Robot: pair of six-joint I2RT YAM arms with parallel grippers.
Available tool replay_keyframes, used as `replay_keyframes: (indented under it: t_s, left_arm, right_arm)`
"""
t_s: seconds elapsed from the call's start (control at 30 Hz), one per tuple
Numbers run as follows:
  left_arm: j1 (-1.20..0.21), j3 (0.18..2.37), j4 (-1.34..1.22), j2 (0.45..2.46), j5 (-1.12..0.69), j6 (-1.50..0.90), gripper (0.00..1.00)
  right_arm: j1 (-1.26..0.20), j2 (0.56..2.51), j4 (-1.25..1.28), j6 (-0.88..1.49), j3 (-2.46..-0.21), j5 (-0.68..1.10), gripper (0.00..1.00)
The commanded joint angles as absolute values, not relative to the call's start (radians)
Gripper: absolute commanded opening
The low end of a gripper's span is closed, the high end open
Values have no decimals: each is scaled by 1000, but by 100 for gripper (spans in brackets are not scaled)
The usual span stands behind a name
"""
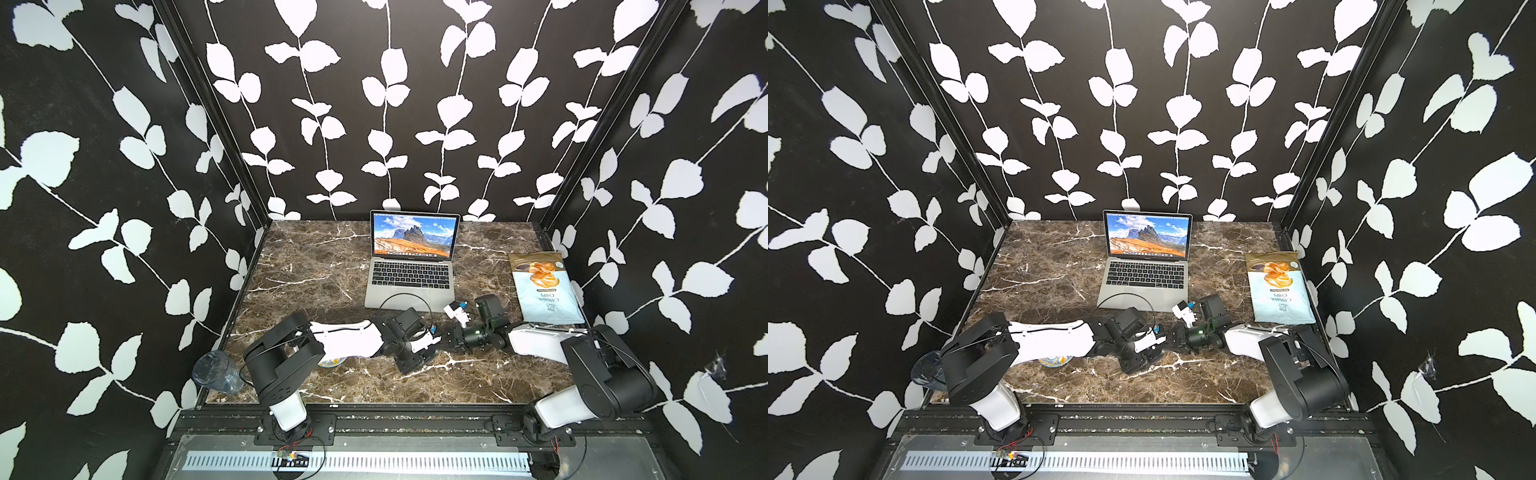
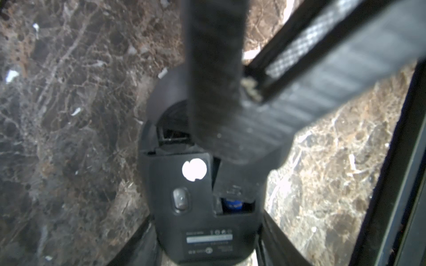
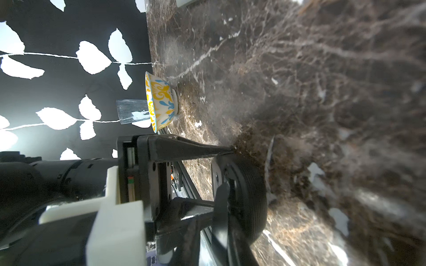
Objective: Insert the wireless mouse receiver into the laptop
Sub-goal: Close the lid on the mouse.
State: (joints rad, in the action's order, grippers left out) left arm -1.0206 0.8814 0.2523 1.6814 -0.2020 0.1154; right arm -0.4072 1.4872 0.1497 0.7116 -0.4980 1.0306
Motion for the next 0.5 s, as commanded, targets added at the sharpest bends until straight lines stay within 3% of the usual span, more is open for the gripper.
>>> replay_keyframes:
  t_s: [0.0, 0.47]
  left_arm:
    - [-1028, 849, 355, 1742, -221, 102, 32]
    - [-1028, 851, 356, 1747, -226, 103, 32]
  right_arm:
    - [-414, 1462, 128, 685, -527, 1015, 24]
    - [-402, 1457, 7, 603, -583, 978, 35]
